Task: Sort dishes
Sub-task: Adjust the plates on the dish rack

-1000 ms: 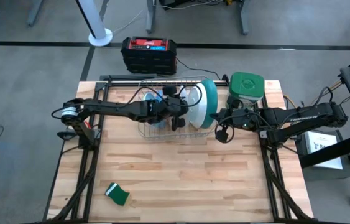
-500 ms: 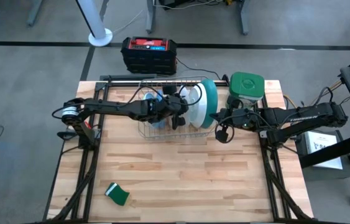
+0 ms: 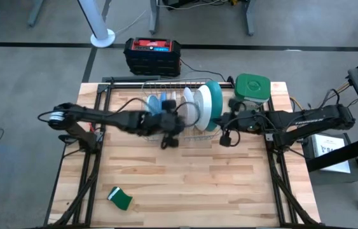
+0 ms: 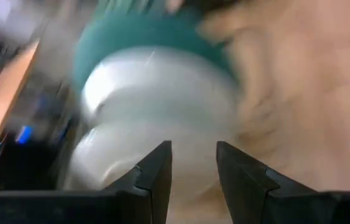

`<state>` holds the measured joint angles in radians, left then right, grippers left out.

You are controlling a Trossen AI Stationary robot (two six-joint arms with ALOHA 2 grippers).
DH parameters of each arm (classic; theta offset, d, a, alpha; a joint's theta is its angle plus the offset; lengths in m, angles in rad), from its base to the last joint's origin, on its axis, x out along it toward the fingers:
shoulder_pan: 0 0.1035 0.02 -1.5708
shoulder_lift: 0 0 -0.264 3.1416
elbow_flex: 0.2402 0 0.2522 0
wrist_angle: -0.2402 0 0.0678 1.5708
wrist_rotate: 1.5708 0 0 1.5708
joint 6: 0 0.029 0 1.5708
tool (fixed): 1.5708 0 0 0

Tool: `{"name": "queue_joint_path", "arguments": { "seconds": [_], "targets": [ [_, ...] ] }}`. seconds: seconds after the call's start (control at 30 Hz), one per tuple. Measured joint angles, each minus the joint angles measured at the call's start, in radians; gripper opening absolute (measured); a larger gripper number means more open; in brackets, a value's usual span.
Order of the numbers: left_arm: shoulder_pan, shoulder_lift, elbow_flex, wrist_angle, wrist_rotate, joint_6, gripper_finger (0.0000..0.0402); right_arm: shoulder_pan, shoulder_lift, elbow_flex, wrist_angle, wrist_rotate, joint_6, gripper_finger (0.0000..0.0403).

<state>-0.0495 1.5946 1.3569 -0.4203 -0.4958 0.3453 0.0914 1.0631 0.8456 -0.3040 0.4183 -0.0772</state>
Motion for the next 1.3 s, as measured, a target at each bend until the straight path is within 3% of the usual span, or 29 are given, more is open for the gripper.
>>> {"name": "queue_joint_path", "arguments": {
  "seconds": [0.17,0.2,0.33,0.53,0.67,0.9,1.3],
  "targets": [
    [-0.052,-0.043,-0.172,0.516,0.267,0.163,0.0116,0.001,0.122,-0.043,0.446,-0.221,-0.194,0.0],
    [-0.067,-0.051,-0.194,0.537,0.248,0.178,0.0116,0.005,0.144,-0.042,0.496,-0.21,-0.225,0.0],
    [-0.159,-0.14,-0.272,0.439,-0.014,0.162,0.0116,0.009,0.145,-0.031,0.516,-0.137,-0.243,0.0],
    [-0.321,-0.378,-0.428,0.405,-0.105,0.104,0.0116,0.022,0.039,-0.107,0.493,-0.139,-0.215,0.0],
    [-0.399,-0.524,-0.561,0.441,-0.25,0.086,0.0116,0.029,-0.041,-0.17,0.502,-0.136,-0.215,0.0],
    [-0.424,-0.702,-0.749,0.462,-0.296,0.032,0.0116,0.038,-0.143,-0.265,0.507,-0.137,-0.208,0.0],
    [-0.423,-0.818,-0.909,0.496,-0.334,-0.016,0.0116,0.038,-0.251,-0.415,0.532,-0.139,-0.237,0.0]
  ]
}}
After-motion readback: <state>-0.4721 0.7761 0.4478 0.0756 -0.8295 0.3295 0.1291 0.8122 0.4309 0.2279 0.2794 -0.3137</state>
